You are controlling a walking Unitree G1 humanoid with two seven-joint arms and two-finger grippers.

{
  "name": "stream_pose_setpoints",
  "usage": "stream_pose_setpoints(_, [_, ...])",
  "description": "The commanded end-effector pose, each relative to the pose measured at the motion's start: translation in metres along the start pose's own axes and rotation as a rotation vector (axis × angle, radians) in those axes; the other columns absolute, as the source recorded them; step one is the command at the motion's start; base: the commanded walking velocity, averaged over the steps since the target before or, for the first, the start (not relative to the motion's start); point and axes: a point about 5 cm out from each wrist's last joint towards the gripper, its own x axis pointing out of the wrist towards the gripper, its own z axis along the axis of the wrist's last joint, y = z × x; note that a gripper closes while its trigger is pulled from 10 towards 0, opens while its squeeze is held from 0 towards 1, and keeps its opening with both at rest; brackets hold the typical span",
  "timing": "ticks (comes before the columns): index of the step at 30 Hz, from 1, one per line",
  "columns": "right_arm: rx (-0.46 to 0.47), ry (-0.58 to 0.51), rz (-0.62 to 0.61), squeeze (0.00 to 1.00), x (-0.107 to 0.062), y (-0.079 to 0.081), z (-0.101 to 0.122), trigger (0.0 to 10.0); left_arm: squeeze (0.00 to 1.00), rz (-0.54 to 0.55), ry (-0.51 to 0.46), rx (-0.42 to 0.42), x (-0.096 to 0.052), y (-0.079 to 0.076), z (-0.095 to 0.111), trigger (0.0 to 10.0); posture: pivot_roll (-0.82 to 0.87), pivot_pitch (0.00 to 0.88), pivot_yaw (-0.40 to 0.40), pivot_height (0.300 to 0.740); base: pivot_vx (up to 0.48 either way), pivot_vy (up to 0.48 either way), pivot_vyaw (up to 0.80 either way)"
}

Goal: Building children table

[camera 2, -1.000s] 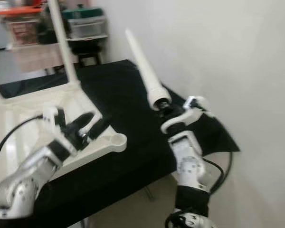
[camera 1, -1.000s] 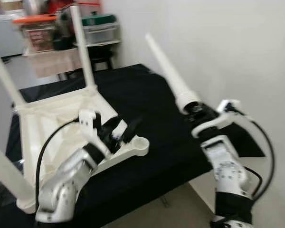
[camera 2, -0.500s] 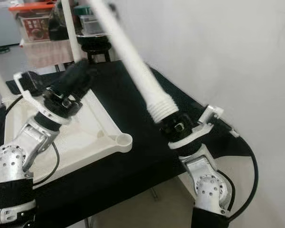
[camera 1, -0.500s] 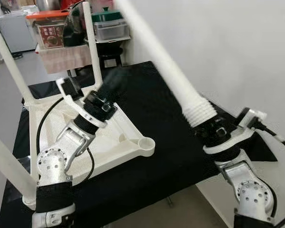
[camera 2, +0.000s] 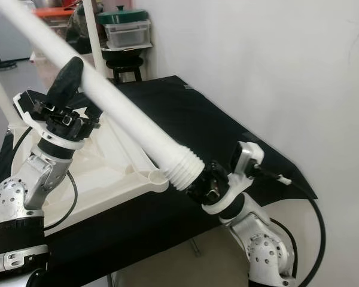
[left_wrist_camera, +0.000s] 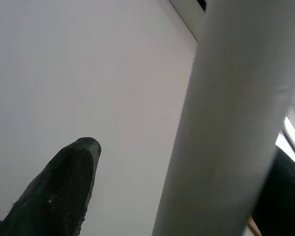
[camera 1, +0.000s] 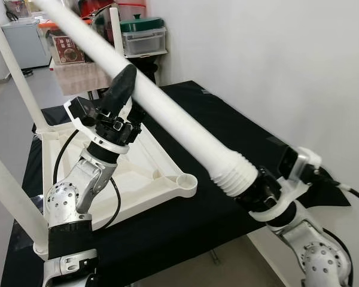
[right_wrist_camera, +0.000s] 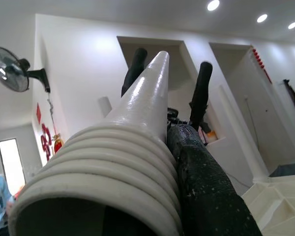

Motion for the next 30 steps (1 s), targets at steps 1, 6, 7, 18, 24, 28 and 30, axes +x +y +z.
stream_pose_setpoints(1, [-0.015, 0.033, 0.032, 0.00, 0.003, 0.003, -0.003, 10.0, 0.00, -0.043, 0.025, -0.023, -0.001, -0.004, 0.002, 10.0, -0.10, 0.000, 0.016, 0.740, 0.000, 0.000, 0.00])
stream_pose_setpoints(6, [-0.024, 0.057, 0.028, 0.00, 0.005, 0.002, -0.004, 10.0, 0.00, -0.101, 0.057, -0.055, -0.005, -0.009, 0.000, 0.0, -0.10, 0.000, 0.015, 0.740, 0.000, 0.000, 0.00])
stream_pose_setpoints(7, [-0.026, 0.060, 0.031, 0.00, 0.005, 0.003, -0.004, 10.0, 0.00, -0.103, 0.058, -0.064, -0.006, -0.009, 0.000, 0.0, -0.10, 0.000, 0.015, 0.740, 0.000, 0.000, 0.00])
stream_pose_setpoints(18, [-0.059, 0.046, -0.082, 1.00, 0.004, -0.010, 0.000, 10.0, 0.00, -0.133, 0.040, -0.087, -0.005, -0.014, 0.004, 0.0, -0.11, 0.000, 0.015, 0.740, 0.000, 0.000, 0.00])
stream_pose_setpoints(24, [-0.059, 0.000, -0.185, 1.00, -0.001, -0.019, 0.006, 10.0, 0.00, -0.174, -0.057, -0.024, 0.012, -0.027, 0.030, 0.0, -0.10, 0.000, 0.003, 0.740, 0.000, 0.000, 0.00])
stream_pose_setpoints(28, [-0.074, 0.042, -0.227, 1.00, -0.009, -0.015, 0.001, 10.0, 0.00, -0.199, -0.148, 0.044, 0.024, -0.040, 0.058, 0.0, -0.11, 0.000, 0.004, 0.740, 0.000, 0.000, 0.00])
stream_pose_setpoints(30, [-0.096, 0.089, -0.245, 1.00, -0.014, -0.013, -0.002, 10.0, 0.00, -0.198, -0.169, 0.083, 0.028, -0.045, 0.068, 0.0, -0.12, 0.000, 0.007, 0.740, 0.000, 0.000, 0.00])
